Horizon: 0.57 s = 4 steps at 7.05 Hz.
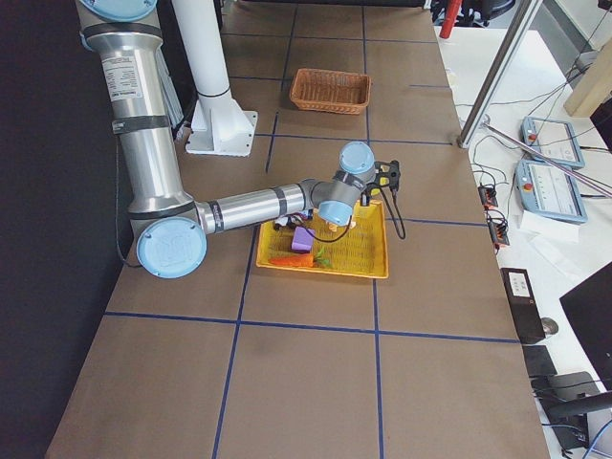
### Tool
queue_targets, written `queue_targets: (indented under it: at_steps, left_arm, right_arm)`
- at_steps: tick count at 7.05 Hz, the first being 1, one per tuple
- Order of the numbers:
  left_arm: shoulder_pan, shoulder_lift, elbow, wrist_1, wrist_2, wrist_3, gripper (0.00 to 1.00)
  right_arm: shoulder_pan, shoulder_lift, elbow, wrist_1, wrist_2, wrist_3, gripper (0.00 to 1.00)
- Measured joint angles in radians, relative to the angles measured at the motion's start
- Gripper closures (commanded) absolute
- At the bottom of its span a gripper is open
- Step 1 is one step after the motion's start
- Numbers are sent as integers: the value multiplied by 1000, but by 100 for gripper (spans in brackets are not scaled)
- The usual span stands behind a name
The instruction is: Move tape to another basket
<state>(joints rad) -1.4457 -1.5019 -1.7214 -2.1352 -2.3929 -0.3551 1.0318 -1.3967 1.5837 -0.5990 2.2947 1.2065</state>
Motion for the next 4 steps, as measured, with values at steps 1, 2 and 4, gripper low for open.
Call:
queue_targets:
  at_steps: [1, 2, 4]
  left_arm:
    - [79, -3, -3, -117, 0, -149, 0]
    - [153, -15, -4, -236, 8, -332, 0]
    - [267, -67, -29, -414, 30, -690, 0]
  right_arm:
    - [-33, 3, 1, 80, -23, 63, 100]
    - [-57, 5, 2, 153, -34, 113, 100]
    - [-94, 5, 2, 315, -42, 207, 100]
